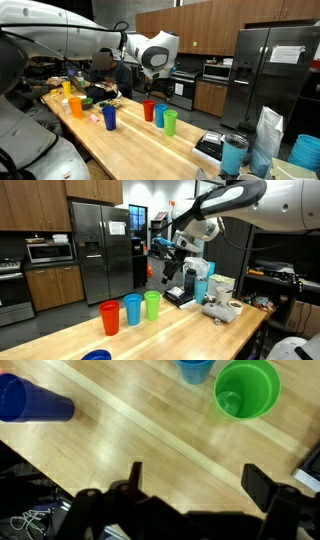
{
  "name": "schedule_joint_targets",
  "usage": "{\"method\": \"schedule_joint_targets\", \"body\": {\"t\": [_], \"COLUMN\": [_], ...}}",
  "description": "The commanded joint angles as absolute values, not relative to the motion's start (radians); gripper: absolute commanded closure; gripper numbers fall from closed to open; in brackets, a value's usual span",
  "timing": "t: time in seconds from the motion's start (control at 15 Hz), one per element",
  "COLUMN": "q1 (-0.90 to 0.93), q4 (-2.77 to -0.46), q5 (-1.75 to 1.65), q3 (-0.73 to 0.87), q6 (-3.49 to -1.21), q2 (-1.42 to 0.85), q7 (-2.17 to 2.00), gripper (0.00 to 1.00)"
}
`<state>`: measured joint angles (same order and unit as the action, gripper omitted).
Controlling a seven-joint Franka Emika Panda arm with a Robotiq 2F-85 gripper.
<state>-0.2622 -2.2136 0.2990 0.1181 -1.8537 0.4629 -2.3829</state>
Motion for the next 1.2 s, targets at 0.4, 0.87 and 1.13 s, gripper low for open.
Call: {"method": "schedule_joint_targets", "body": {"t": [0.4,0.87,1.13], "q1": [-0.263,-0.300,-0.319], "q4": [-2.198,-2.083,-1.958], "q5": [0.297,0.201,0.128], "q3": [0.121,0.149,0.154], "q6": [-1.826,-1.637,-1.540], "q2": [0.451,0.411,0.367], "q7": [-2.390,-2.405,-2.425], "gripper": [0.00,0.00,0.00]}}
